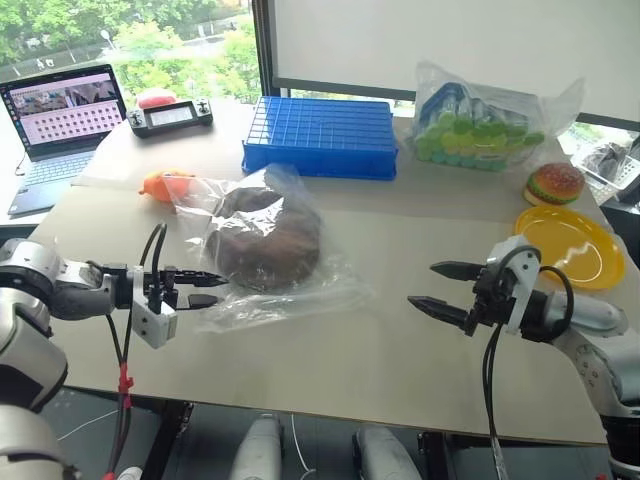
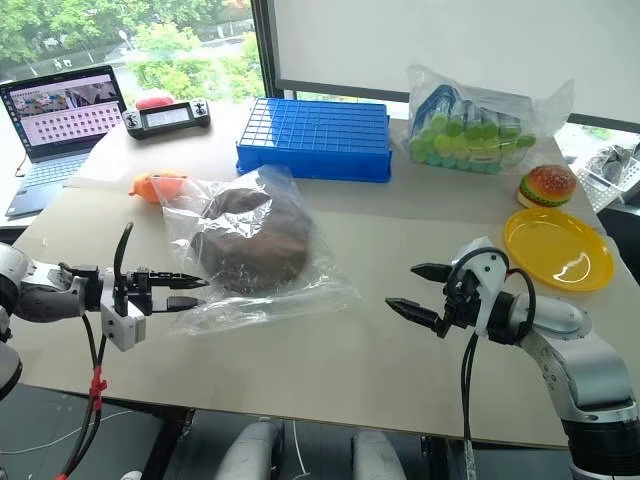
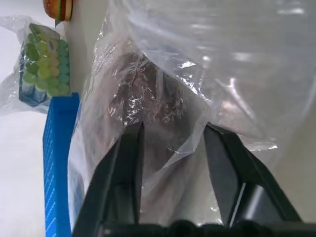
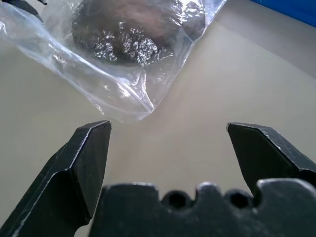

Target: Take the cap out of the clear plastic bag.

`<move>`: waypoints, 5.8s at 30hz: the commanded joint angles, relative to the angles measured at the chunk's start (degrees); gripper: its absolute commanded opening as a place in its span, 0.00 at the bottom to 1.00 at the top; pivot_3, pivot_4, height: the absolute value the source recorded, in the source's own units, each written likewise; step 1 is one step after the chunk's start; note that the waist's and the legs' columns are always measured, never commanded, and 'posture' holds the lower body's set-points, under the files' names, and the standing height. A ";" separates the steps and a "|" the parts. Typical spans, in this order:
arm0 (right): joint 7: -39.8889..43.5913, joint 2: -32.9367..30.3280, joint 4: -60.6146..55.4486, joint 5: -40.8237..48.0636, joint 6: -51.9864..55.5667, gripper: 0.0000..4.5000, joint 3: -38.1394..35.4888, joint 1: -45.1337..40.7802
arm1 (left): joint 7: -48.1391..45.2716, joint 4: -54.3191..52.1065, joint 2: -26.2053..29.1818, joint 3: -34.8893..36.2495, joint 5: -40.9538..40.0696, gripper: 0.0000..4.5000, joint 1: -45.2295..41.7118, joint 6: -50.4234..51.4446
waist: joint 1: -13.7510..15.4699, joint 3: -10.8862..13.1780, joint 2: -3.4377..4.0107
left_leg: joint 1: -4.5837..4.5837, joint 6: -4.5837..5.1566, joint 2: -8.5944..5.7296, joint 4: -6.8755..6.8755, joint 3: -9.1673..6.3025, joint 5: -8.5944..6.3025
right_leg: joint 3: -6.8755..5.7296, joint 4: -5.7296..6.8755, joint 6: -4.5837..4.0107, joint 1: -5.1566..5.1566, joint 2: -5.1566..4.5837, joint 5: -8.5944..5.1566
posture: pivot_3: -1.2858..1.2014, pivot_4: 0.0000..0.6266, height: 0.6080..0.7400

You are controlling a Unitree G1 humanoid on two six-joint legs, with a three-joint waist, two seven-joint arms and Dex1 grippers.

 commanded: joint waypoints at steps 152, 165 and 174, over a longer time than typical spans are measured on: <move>-15.92 15.91 -17.97 0.14 7.53 1.00 11.51 -7.10 | -86.35 -80.00 -11.95 55.10 -78.45 0.06 39.87 119.36 | -1.43 0.01 0.17 | 0.52 -0.16 0.73 -0.49 0.19 0.46 | -1.07 0.58 -0.81 -0.08 0.04 -0.01 | 0.52 0.24 0.92; -12.32 21.72 -13.15 10.67 11.85 1.00 14.85 -12.54 | -87.39 -76.11 -13.65 62.84 -92.03 0.00 29.44 133.61 | -1.67 0.02 0.15 | 0.52 -0.16 0.76 -0.54 0.15 0.46 | -1.11 0.44 -0.79 -0.05 0.08 -0.01 | 0.52 0.24 0.92; -13.22 29.12 6.90 -1.24 1.32 1.00 18.37 -25.86 | -89.22 -76.34 -12.47 60.74 -91.24 0.00 28.60 133.99 | -1.35 0.02 0.15 | 0.51 -0.17 0.80 -0.79 0.16 0.47 | -1.12 0.33 -0.84 -0.17 0.13 0.02 | 0.52 0.24 0.92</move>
